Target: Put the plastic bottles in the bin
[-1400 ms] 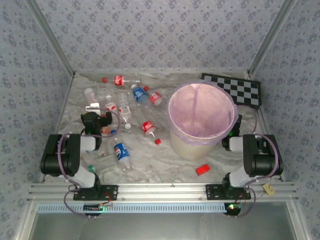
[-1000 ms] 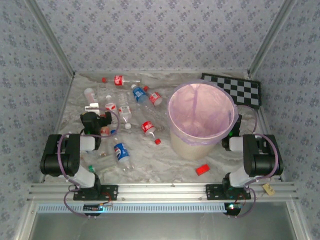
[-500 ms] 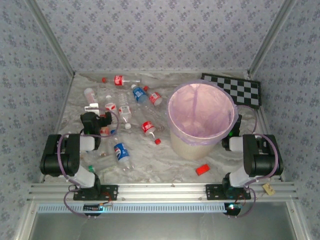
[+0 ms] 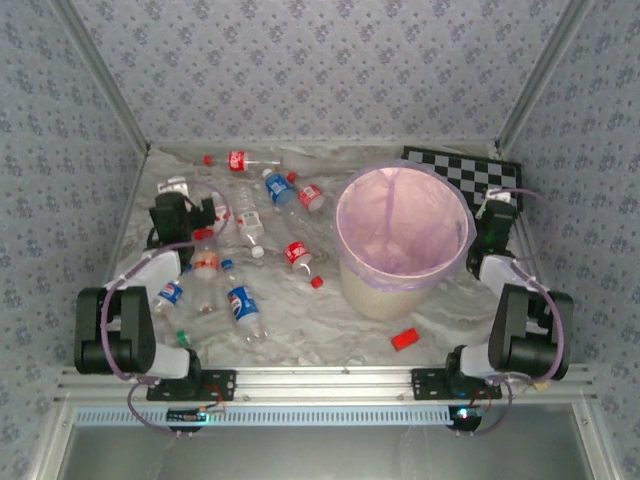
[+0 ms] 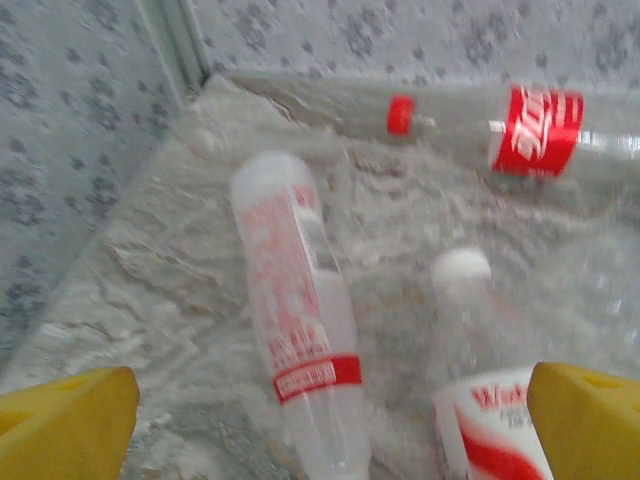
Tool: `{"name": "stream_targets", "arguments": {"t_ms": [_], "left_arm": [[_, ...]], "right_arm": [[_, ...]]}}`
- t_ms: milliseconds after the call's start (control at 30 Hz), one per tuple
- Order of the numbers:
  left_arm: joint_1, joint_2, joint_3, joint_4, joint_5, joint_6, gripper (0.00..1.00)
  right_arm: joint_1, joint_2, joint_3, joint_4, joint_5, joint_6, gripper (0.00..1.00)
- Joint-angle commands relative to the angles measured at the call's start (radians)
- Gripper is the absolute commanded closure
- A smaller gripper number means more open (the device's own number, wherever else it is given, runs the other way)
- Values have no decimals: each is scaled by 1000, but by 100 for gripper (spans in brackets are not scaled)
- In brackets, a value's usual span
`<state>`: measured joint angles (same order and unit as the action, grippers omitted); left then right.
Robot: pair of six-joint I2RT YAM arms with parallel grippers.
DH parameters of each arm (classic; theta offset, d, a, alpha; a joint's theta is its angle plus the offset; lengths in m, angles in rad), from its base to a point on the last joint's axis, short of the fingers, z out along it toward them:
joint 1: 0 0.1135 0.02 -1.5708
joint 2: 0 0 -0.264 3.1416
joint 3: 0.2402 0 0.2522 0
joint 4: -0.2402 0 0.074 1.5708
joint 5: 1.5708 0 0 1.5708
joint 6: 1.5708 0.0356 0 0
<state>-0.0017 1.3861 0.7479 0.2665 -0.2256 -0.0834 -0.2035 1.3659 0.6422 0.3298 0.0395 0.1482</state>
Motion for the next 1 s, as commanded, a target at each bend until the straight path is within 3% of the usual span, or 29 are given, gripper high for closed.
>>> {"name": "stream_targets", "arguments": {"t_ms": [0, 133, 233, 433, 600, 700, 967], "left_arm": [[2, -35, 169, -396, -91, -74, 0], [33, -8, 318, -656, -19, -126, 0], [83, 38, 364, -726, 72, -184, 7], [171, 220, 420, -750, 221, -234, 16], [171, 337, 446, -632, 333, -237, 16], [171, 401, 481, -621, 323, -239, 15], [171, 538, 576, -646, 292, -246, 23]], "right_arm": [[-6, -62, 54, -339, -17, 88, 0], [-62, -130, 118, -605, -42, 165, 0], [-117, -184, 114, -679, -77, 181, 0], [-196, -265, 135, -797, -193, 175, 0], [-260, -355, 139, -845, -308, 206, 1], [-316, -364, 143, -844, -414, 230, 3], [-328, -393, 254, -920, -471, 238, 4]]}}
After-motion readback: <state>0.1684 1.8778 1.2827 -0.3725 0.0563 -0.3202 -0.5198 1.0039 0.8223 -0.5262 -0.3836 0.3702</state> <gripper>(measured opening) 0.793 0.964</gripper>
